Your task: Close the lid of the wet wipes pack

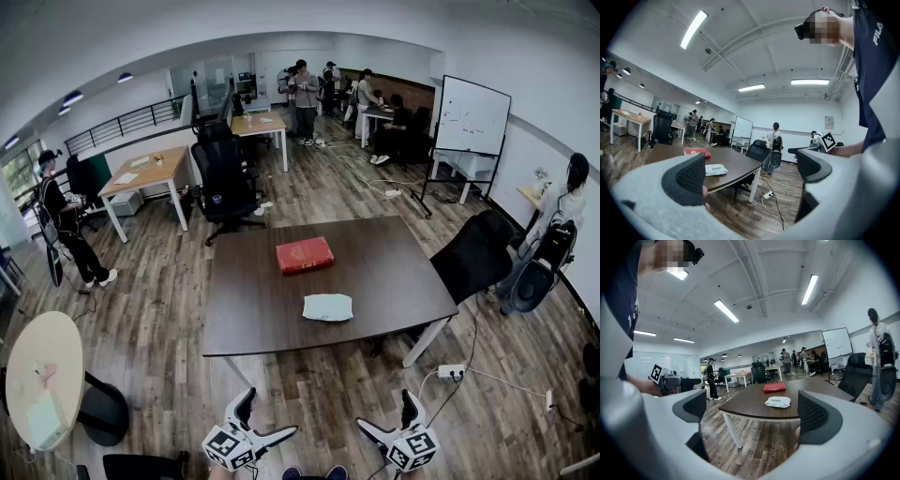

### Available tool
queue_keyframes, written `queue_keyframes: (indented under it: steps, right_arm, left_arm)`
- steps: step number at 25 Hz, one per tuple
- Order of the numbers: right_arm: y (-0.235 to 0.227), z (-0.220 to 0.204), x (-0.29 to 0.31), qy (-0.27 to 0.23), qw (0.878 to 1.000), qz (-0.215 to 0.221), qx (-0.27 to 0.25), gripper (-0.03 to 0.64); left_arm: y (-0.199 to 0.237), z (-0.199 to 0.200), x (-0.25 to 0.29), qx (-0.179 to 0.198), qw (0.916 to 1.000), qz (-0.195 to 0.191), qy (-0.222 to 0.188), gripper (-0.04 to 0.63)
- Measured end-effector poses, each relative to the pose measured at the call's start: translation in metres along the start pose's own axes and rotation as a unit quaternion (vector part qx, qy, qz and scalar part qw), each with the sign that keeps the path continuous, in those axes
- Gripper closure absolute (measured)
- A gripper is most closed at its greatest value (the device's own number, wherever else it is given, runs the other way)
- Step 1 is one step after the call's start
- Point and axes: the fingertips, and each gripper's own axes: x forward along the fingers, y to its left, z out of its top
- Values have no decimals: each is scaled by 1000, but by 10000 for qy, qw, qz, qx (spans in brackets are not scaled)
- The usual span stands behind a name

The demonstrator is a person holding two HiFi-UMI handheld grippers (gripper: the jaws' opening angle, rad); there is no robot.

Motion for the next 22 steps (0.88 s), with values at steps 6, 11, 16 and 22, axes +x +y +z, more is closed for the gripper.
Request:
queue_keyframes:
  steps: [6, 11, 16, 22]
  right_arm:
    - [6, -1, 9, -11, 10000, 30, -39, 14]
    - [9, 1, 7, -23, 10000, -9, -11, 14]
    - [13, 0, 3, -41, 9999, -122, 27, 14]
    - [21, 10, 5, -263, 9994, -225, 75, 13]
  left_arm:
    - [12, -4, -7, -9, 10000, 33, -11, -5]
    - [17, -3, -10, 13, 10000, 58, 37, -5]
    - [17, -4, -16, -18, 10000, -12, 10, -5]
    - [19, 6, -24, 111, 9997, -186, -97, -4]
